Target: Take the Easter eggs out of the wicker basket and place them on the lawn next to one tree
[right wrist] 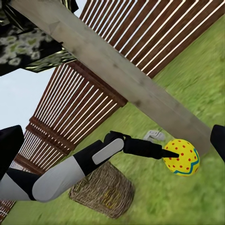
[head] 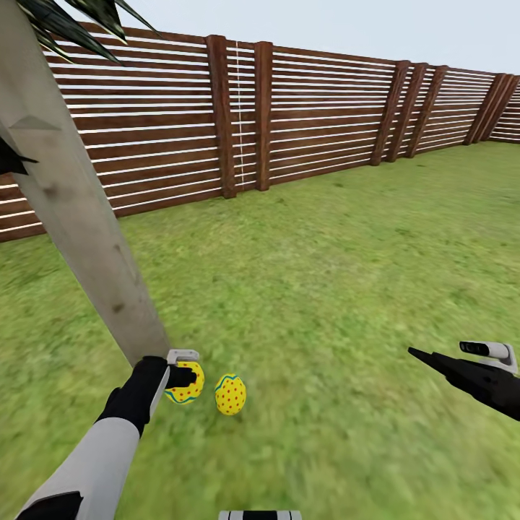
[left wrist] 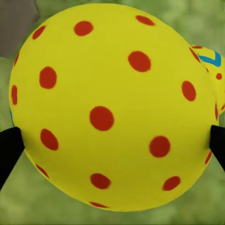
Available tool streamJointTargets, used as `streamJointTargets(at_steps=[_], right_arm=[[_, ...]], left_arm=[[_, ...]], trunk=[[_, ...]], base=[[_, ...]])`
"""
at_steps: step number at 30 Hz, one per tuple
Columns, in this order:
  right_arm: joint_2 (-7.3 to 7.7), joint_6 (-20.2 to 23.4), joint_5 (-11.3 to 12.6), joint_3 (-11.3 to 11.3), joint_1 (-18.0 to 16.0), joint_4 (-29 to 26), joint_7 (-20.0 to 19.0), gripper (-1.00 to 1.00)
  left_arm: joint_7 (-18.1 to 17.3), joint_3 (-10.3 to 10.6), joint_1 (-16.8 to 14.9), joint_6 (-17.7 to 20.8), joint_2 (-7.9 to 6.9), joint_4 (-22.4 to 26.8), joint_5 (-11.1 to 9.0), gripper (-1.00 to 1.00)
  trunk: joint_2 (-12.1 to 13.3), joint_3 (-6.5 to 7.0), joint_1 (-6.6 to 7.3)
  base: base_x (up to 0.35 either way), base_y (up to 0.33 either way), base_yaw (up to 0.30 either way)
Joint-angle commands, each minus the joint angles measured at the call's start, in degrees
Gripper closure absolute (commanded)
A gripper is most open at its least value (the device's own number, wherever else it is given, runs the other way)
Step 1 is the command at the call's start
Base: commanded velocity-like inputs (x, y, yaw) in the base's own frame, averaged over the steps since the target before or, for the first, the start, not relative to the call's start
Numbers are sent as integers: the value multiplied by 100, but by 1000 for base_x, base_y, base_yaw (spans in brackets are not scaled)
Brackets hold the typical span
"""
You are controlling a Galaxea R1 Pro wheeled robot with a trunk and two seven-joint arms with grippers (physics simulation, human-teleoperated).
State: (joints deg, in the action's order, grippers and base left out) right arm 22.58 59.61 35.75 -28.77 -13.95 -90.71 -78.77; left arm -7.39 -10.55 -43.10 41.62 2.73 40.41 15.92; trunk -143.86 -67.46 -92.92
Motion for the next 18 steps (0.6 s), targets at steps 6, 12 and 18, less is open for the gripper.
streamJointTargets(at_steps=[6,12,18], right_arm=[[-3,39,11,-2,-3,0,-7,-100],[-16,39,11,3,-3,0,-7,-100],[-17,39,11,2,-3,0,-7,-100]], left_arm=[[-52,-42,2,-10,8,11,61,100],[-48,-43,3,-179,8,11,67,100],[51,-43,3,-252,8,11,62,100]], trunk=[[-9,-116,-12],[-17,-249,-27],[-25,-382,-43]], base=[[0,0,0],[0,0,0],[0,0,0]])
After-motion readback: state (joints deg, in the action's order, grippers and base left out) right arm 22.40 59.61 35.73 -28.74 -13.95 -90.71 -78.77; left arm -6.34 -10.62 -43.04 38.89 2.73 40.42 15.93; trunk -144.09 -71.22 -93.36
